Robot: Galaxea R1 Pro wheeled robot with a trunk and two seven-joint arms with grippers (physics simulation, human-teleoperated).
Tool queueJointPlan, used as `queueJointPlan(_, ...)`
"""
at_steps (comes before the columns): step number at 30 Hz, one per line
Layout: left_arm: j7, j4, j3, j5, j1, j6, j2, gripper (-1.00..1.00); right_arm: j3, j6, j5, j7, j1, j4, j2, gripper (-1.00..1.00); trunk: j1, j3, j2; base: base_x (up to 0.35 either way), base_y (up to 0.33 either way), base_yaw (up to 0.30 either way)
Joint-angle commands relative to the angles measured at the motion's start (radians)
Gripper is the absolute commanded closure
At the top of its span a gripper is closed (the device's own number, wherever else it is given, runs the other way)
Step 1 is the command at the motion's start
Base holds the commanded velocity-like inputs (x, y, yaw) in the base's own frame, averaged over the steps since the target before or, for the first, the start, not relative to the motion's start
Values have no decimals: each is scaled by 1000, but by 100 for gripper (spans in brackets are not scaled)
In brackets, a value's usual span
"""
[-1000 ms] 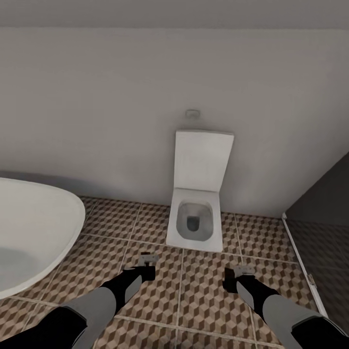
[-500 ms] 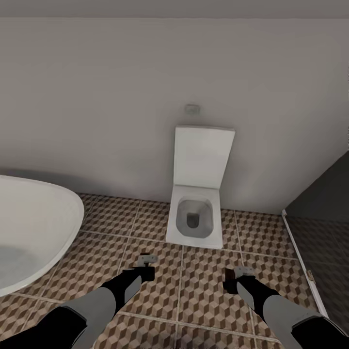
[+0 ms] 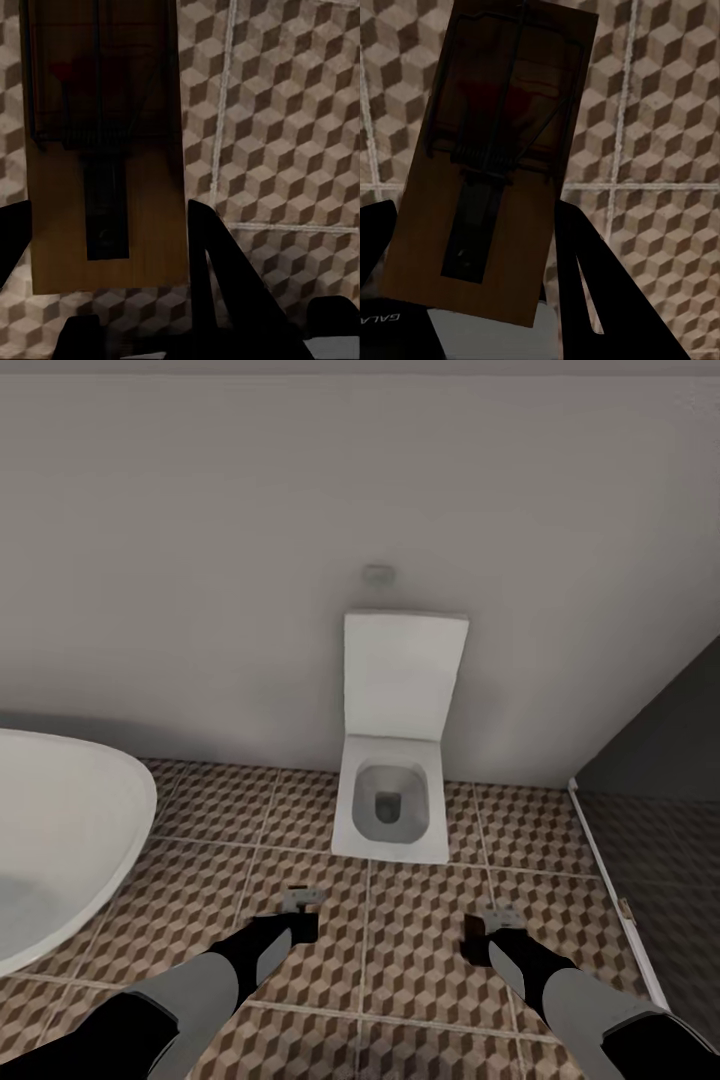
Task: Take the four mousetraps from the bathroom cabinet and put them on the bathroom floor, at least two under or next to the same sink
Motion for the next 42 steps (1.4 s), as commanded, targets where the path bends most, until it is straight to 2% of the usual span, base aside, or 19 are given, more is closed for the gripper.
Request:
queueJointPlan(1,6,-2,-9,7,0,15,1,100,8,9,-14,-4,0,-3,-1,100,0,-2,-1,0,0,-88)
queueJointPlan(5,6,-4,-7,7,0,56,12,100,8,50,-14,-2,-1,-6,-4,100,0,-9,-1,0,0,-67)
queueJointPlan(13,6,-12,-7,7,0,78,27,100,7,96,-15,0,-25,-8,-17,100,0,-22,-1,0,0,-16)
queueJointPlan(19,6,-13,-7,7,-1,113,35,100,8,101,-14,8,-34,-8,-24,100,0,-32,-1,0,0,-2)
queueJointPlan(24,6,-14,-7,7,-6,142,41,100,8,103,-14,45,-44,-8,-37,100,0,-40,-1,0,0,0)
queueJointPlan(28,6,-14,-7,8,-26,161,44,100,8,103,-14,61,-49,-7,-43,100,0,-47,-1,0,0,0)
queueJointPlan(42,4,-13,-9,9,-43,161,40,100,8,98,-14,67,-51,-7,-44,100,0,-70,-1,0,0,0)
